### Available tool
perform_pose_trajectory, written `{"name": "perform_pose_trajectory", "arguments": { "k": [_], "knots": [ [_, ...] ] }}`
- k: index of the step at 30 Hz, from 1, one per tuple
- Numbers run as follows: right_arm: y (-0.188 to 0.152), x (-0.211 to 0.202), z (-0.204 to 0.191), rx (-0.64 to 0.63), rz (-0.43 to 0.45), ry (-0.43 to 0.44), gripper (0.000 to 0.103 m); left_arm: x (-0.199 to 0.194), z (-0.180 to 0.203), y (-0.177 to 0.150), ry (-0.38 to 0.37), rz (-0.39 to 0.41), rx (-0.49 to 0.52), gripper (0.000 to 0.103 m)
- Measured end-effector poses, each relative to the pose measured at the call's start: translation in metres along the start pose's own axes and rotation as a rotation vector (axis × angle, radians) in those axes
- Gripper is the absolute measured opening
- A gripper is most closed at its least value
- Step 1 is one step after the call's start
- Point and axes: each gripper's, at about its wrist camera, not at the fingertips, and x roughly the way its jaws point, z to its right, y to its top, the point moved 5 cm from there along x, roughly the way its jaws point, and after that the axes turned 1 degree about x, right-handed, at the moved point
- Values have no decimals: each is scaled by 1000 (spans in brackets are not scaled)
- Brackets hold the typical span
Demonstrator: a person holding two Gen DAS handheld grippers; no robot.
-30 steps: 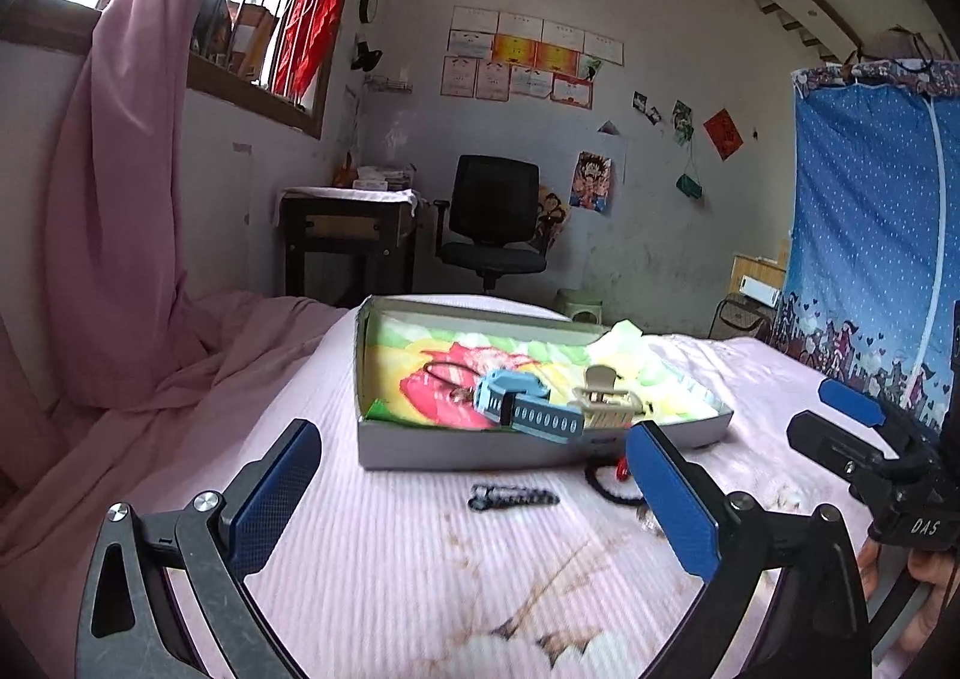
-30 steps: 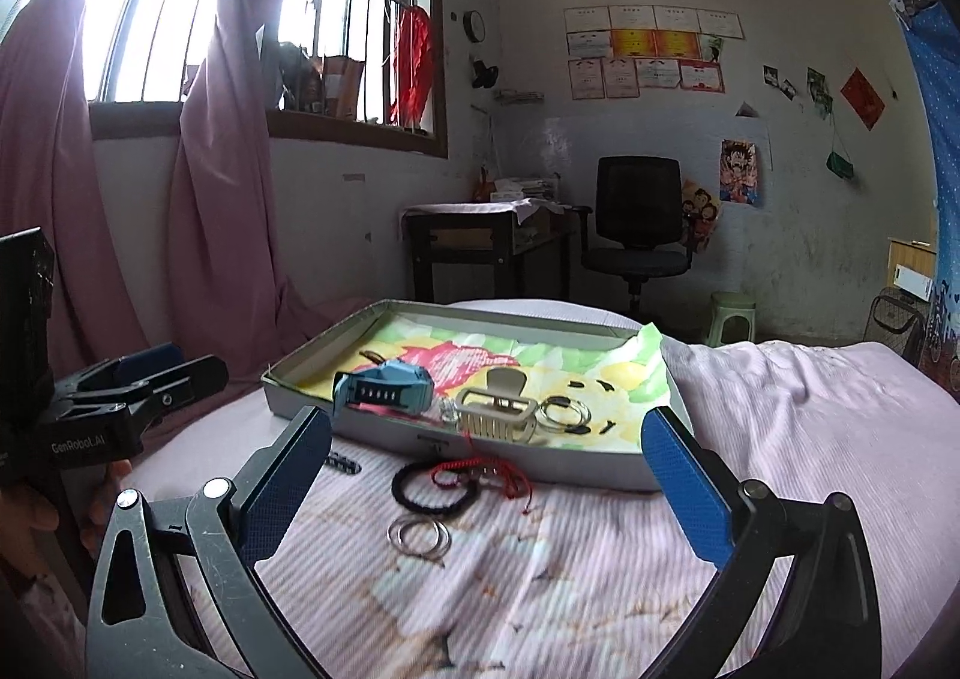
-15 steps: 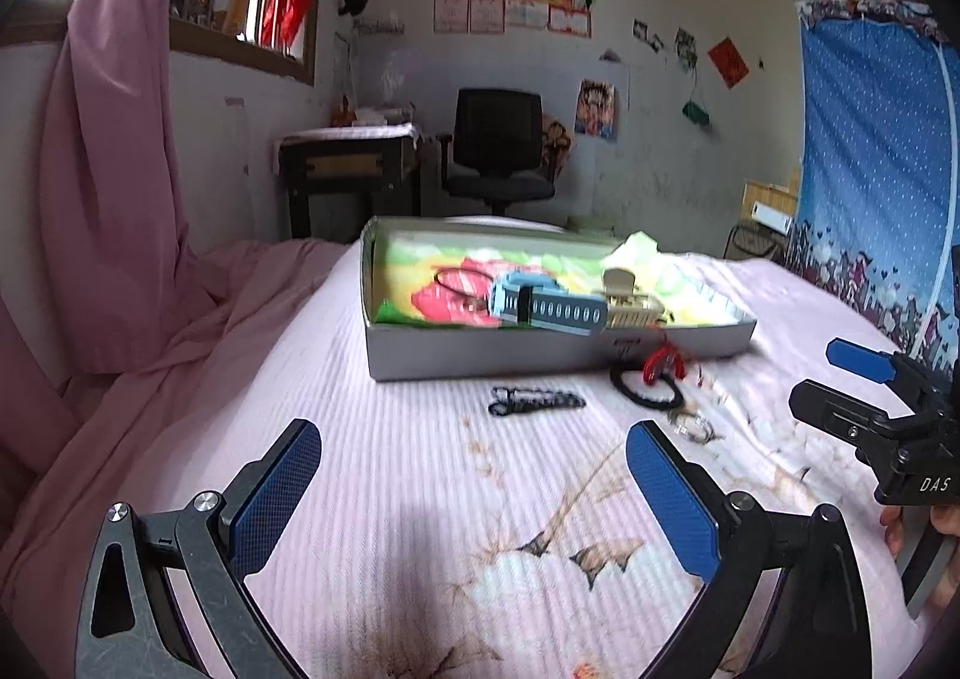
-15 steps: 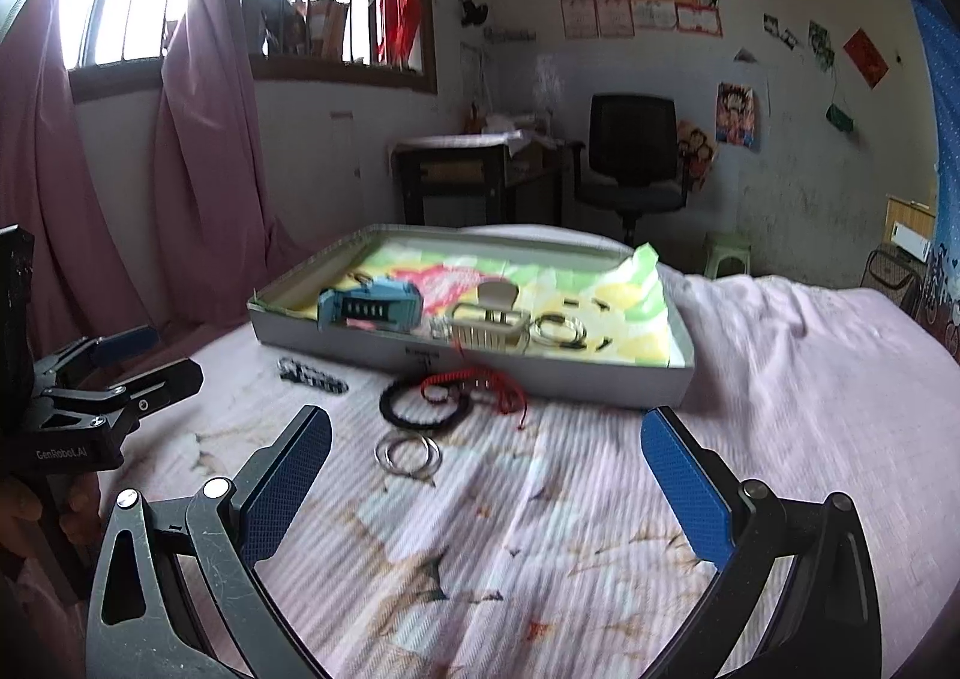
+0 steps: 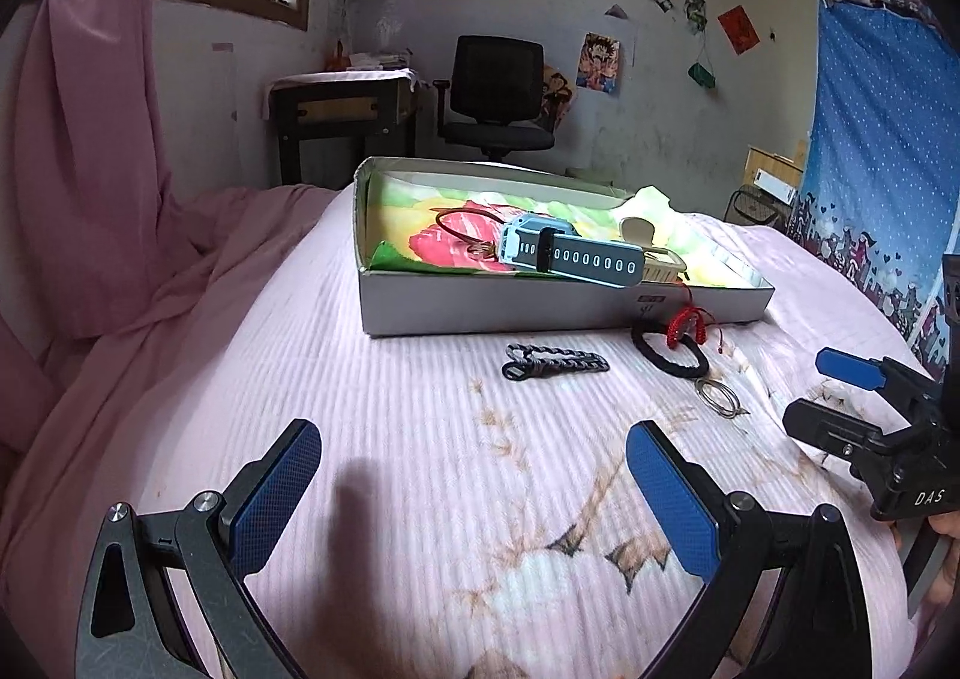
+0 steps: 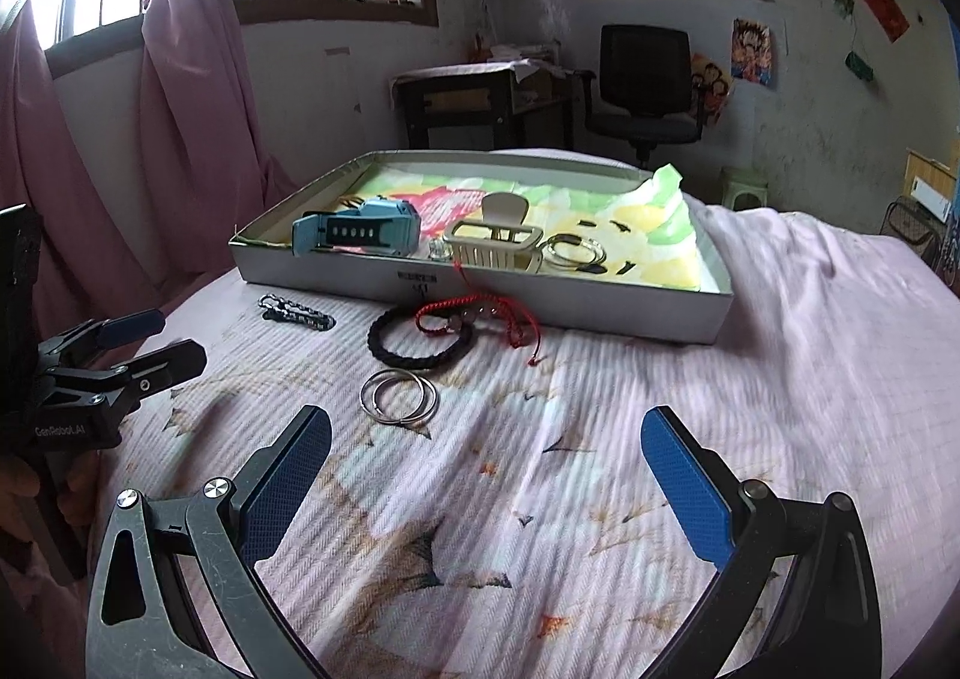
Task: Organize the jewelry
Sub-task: 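Move both tools back toward the braided keychain and linked silver rings, then grasp the black braided keychain with the left tool while the right tool grasps the linked silver rings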
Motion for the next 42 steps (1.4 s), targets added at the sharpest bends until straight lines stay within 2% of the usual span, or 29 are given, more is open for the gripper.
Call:
{"name": "perform_pose_trajectory", "arguments": {
  "k": [10,12,14,18,22,25,28,36,42],
  "knots": [
    [0,19,-11,-26,-69,79,100,16,8,17,-68,-17,29,101],
    [1,21,-13,-29,-70,90,90,21,9,21,-87,-19,24,95],
    [2,25,-17,-40,-80,99,73,26,11,24,-113,-28,20,88],
    [1,32,-27,-77,-95,113,59,40,16,23,-158,-68,22,71],
    [2,36,-35,-109,-100,129,46,47,22,23,-179,-80,43,70],
    [1,37,-35,-102,-104,139,45,52,25,23,-190,-89,56,70],
    [0,37,-33,-86,-104,154,44,55,26,22,-191,-98,59,64],
    [-2,37,-34,-96,-97,168,34,47,29,17,-227,-83,71,37],
    [-4,38,-31,-75,-99,183,33,40,35,11,-220,-78,116,24]
  ]
}}
